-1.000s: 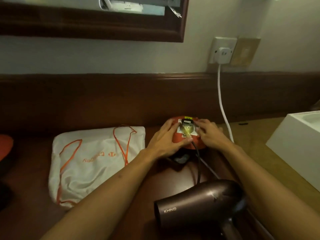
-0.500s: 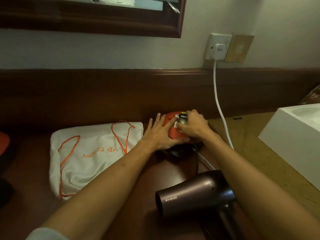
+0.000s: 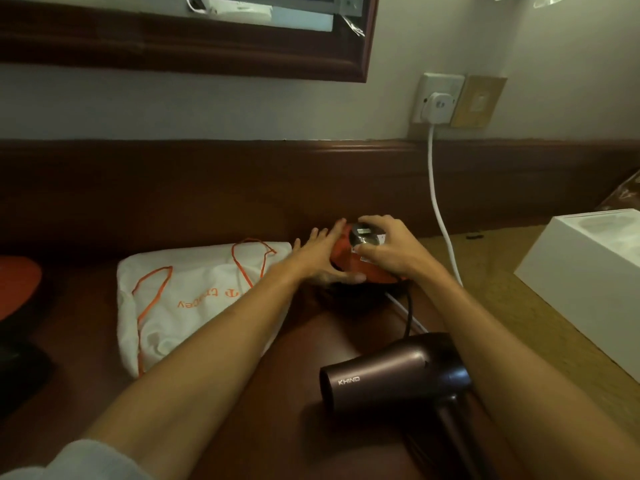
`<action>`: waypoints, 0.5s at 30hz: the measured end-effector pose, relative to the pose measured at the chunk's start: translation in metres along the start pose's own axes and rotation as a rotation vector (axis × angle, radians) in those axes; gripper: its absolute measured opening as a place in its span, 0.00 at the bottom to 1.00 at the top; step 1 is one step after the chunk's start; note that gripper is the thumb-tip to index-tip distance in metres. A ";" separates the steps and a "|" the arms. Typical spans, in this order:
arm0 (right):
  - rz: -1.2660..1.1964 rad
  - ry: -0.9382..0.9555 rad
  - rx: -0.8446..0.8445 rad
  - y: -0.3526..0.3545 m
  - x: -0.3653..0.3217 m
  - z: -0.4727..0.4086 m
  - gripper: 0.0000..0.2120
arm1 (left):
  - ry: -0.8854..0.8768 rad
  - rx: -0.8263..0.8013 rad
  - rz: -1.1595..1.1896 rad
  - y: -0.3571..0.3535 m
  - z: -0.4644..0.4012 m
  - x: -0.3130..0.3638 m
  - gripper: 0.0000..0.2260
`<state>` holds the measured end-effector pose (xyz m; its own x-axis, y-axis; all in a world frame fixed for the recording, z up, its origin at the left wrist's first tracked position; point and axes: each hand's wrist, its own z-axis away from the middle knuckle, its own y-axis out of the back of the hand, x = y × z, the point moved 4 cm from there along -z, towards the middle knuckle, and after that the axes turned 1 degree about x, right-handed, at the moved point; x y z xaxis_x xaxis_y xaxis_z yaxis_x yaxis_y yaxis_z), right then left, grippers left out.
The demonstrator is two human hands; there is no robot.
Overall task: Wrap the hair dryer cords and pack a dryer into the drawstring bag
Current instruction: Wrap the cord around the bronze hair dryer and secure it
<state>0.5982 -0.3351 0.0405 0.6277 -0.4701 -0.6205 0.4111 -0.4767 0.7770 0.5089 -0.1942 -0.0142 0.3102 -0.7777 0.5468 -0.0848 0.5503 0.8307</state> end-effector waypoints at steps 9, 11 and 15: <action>0.276 0.167 -0.327 -0.047 -0.045 0.061 0.30 | 0.104 0.195 0.311 0.028 0.131 -0.020 0.48; 0.275 0.137 -0.328 -0.048 -0.048 0.070 0.31 | 0.053 0.205 0.255 0.018 0.155 -0.002 0.38; 0.244 0.095 -0.324 -0.037 -0.053 0.100 0.29 | -0.051 0.199 0.239 -0.004 0.185 0.039 0.31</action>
<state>0.4837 -0.3668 0.0340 0.7846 -0.4622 -0.4131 0.4197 -0.0944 0.9027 0.3458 -0.2827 0.0231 0.2113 -0.6506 0.7294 -0.3352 0.6528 0.6793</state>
